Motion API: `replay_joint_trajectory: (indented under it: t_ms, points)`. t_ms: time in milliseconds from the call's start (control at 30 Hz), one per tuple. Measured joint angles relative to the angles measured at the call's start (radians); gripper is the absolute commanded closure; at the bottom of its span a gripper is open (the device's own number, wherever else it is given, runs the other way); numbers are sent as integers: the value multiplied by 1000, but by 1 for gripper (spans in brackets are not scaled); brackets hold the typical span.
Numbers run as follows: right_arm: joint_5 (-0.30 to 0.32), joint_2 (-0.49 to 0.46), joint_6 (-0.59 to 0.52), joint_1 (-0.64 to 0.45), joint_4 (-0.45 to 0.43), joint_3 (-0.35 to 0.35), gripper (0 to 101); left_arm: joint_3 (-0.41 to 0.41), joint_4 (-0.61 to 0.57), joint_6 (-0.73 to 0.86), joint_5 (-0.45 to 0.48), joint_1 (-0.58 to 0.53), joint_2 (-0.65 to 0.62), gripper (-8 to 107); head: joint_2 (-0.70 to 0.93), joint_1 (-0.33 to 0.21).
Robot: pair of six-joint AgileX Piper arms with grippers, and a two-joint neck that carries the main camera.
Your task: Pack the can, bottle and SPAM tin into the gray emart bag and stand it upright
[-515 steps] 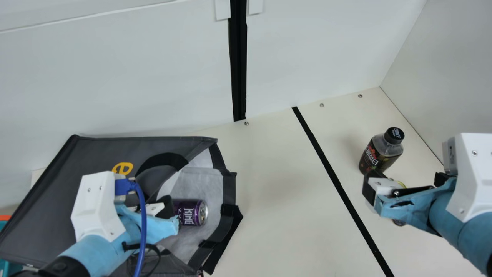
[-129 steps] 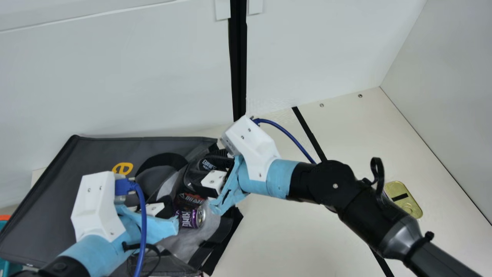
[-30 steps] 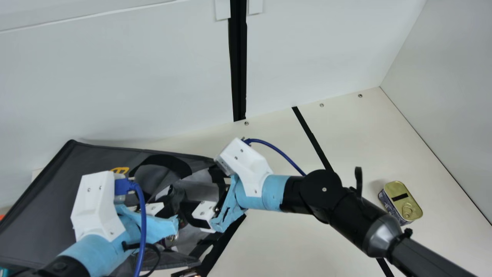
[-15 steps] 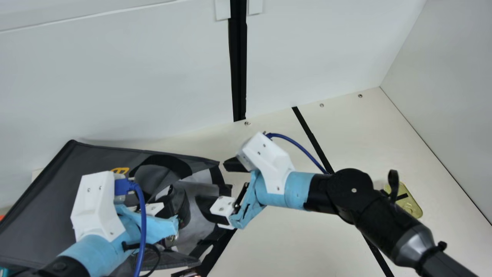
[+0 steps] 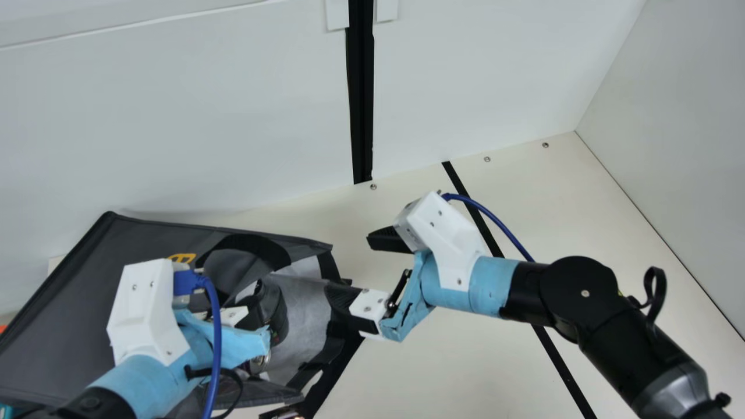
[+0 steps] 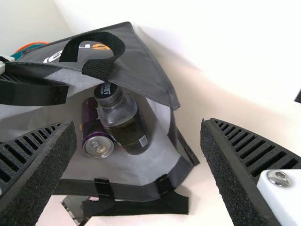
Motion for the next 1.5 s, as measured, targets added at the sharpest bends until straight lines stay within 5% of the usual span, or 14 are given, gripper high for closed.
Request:
replay_joint_trajectory:
  t_ms: [1067,1500]
  points:
    - [-29,-194,180,-259,-251,42,6,0,0,0,0,0,0,107,-2,0]
    - [-92,-229,273,-373,-445,46,6,0,0,0,0,0,0,107,-2,0]
